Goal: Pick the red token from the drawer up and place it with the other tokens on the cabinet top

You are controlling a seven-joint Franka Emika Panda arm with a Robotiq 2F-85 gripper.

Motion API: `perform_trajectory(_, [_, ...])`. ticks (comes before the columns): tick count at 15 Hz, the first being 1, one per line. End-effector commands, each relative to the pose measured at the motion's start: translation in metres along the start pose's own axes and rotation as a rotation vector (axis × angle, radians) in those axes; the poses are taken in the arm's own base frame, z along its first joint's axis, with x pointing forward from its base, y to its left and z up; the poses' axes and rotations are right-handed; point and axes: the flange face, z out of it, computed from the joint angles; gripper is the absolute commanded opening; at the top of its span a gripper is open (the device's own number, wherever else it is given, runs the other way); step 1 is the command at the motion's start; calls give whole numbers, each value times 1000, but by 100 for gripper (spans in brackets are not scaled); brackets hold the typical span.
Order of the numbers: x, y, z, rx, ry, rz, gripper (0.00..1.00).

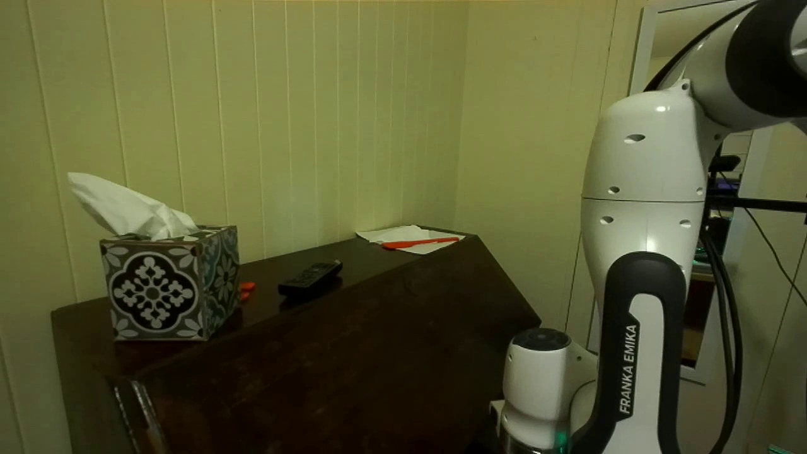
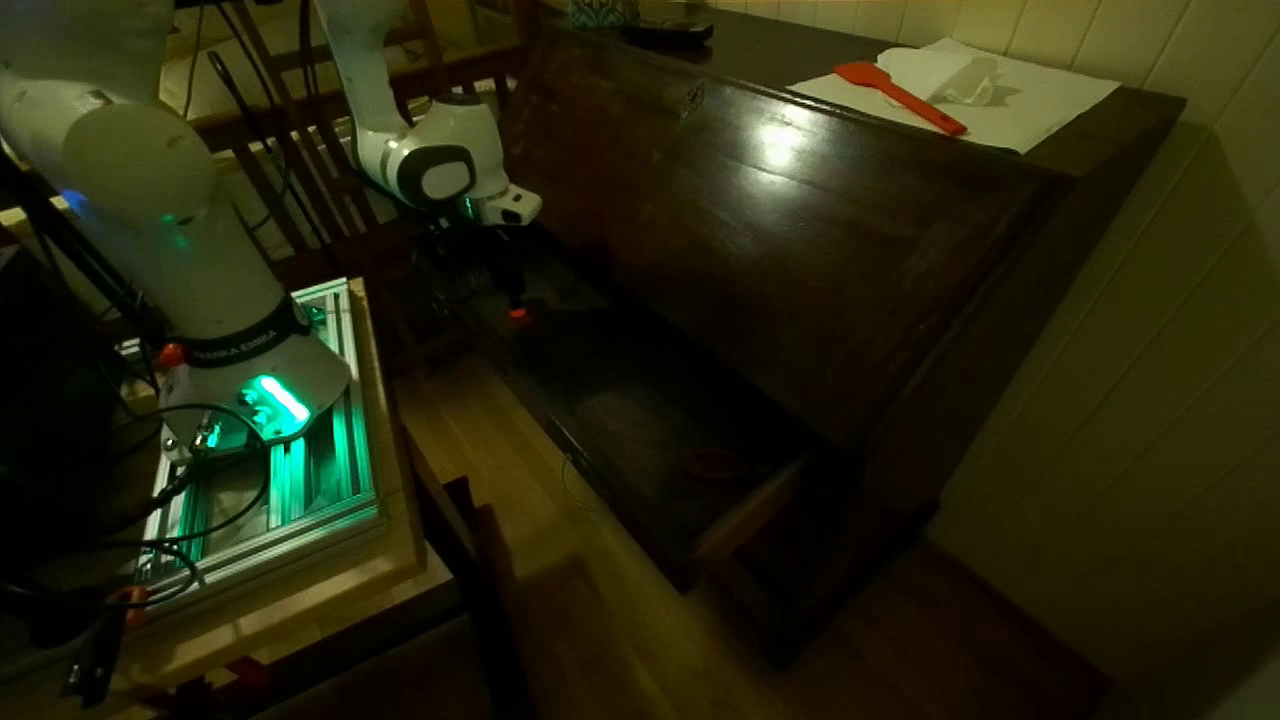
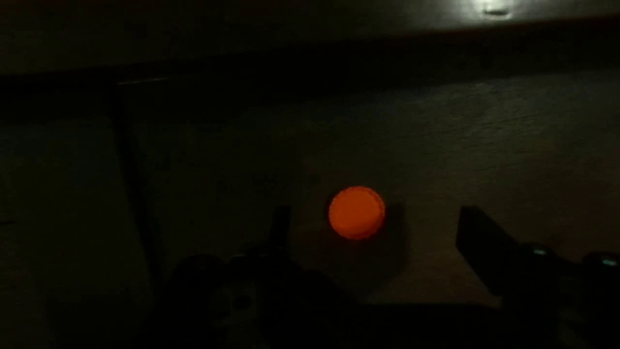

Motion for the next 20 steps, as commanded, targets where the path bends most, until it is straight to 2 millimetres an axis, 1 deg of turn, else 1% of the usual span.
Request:
perform_trajectory(1, [1,4,11,28,30,-37,82])
perform_trajectory(4, [-1,8,20,37,38,-50,80])
perform_trajectory(5, [-1,9,23,38,42,-53,76])
perform_trajectory(6, [-2,10,25,38,41,-56,76])
perform_trajectory(10, [-5,11,33,39,52,-78,67])
perform_trajectory(17, [-1,8,40,39,78,-108,66])
perform_trajectory(20, [0,7,42,37,80,-116,61])
